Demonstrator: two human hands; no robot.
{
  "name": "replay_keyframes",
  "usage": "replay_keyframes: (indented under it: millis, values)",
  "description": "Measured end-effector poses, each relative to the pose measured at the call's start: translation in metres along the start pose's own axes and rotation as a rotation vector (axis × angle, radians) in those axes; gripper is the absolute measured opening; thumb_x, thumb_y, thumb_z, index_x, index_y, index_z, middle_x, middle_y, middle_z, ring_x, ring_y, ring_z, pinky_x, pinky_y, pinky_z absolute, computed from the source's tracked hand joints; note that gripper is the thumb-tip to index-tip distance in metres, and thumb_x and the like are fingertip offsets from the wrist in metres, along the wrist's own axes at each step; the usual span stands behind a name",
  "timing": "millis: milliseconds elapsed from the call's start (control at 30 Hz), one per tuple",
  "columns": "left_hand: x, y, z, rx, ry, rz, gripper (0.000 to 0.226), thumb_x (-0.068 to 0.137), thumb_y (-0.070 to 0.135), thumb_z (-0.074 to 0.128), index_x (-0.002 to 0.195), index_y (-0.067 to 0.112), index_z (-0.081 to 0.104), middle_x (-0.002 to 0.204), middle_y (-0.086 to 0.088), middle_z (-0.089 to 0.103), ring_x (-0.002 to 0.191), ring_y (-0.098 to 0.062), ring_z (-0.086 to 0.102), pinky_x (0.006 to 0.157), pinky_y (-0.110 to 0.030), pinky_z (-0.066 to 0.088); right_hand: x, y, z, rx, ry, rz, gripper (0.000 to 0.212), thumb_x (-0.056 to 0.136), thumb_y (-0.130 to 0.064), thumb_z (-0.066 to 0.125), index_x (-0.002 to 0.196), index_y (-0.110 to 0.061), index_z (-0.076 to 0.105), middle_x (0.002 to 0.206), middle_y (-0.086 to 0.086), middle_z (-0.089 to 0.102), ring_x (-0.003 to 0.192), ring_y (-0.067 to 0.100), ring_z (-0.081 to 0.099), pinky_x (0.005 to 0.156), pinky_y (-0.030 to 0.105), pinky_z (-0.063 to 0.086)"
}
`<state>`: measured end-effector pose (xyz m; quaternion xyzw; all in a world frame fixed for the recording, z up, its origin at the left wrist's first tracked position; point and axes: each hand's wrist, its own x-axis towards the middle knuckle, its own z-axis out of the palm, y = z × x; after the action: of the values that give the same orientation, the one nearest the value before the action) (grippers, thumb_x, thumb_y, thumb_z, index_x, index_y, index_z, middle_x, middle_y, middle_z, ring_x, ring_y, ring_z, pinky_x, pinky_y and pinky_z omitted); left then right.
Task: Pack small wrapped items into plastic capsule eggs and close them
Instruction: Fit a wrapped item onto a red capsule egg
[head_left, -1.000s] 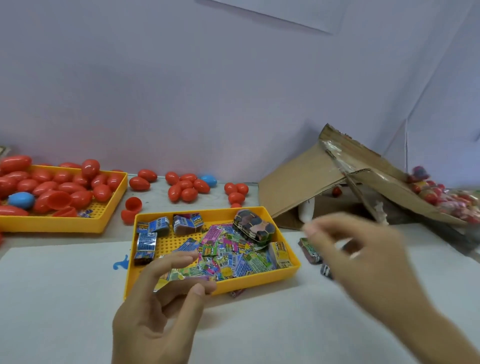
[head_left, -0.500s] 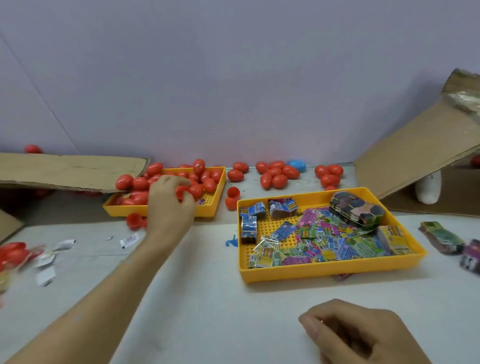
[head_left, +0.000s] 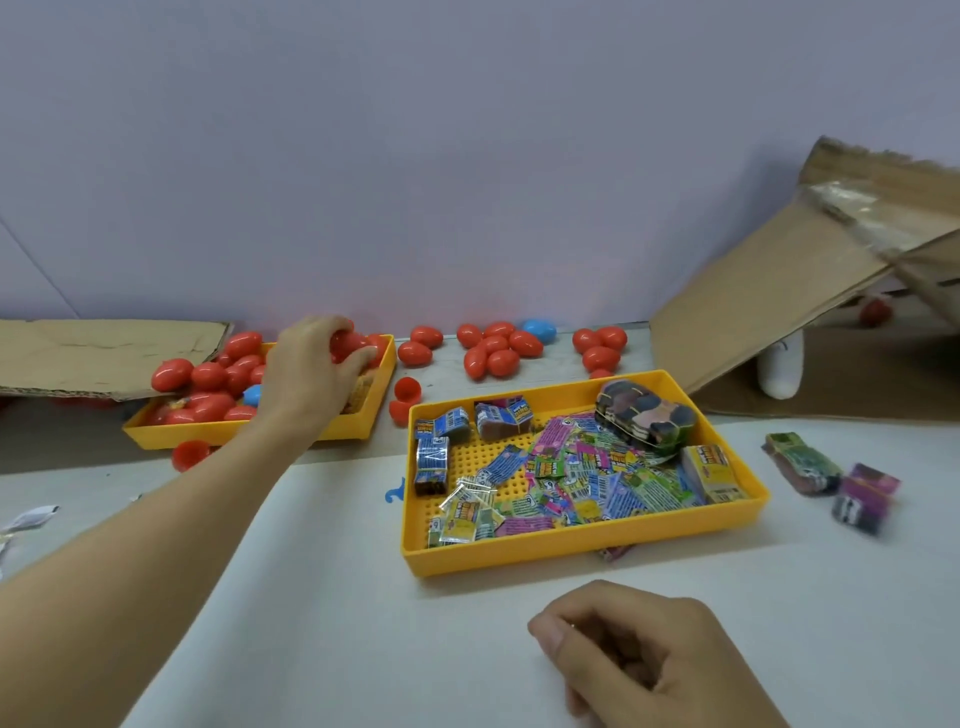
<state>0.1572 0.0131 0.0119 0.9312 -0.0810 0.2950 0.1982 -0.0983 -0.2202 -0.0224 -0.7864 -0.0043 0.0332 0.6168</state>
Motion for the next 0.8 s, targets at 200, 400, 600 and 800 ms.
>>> replay_keyframes:
  millis: [200,400,600,800]
  values:
    - [-0.072,0.063,-0.050,-0.700,0.049,0.021,0.038,0.068,0.033,0.087,0.096,0.018,0.066,0.086,0.004,0.069,0.077,-0.007,0.067,0.069,-0.017,0.055,0.001,0.000,0.000,0.040,-0.007,0.008,0.012,0.085,-0.029,0.070,0.075,-0.034,0.073,0.062,0.007,0.069,0.052,0.009,0.055,0.054,0.020,0.043]
    - [-0.182,0.126,-0.044,-1.031,-0.135,0.005,0.029,0.066,0.032,0.085,0.087,0.031,0.064,0.084,0.007,0.064,0.070,-0.011,0.065,0.055,-0.020,0.051,-0.003,-0.009,-0.005,0.220,0.066,-0.034,0.042,0.079,-0.062,0.061,0.069,-0.023,0.073,0.051,0.009,0.060,0.040,0.010,0.046,0.042,0.013,0.034]
    - [-0.194,0.131,-0.047,-1.047,-0.124,0.078,0.026,0.069,0.027,0.083,0.088,0.026,0.065,0.088,0.007,0.060,0.064,-0.010,0.055,0.051,-0.020,0.044,0.000,-0.006,-0.007,0.231,0.087,-0.064,0.065,0.074,-0.066,0.057,0.069,-0.001,0.063,0.052,0.012,0.058,0.040,0.013,0.042,0.040,0.013,0.031]
    - [-0.196,0.128,-0.050,-1.195,-0.274,0.002,0.032,0.071,0.024,0.081,0.101,0.025,0.069,0.097,-0.003,0.064,0.073,-0.016,0.064,0.061,-0.023,0.051,0.000,-0.007,-0.006,0.265,0.117,-0.051,0.052,0.075,-0.062,0.062,0.061,-0.012,0.064,0.051,0.005,0.057,0.040,0.010,0.041,0.039,0.012,0.031]
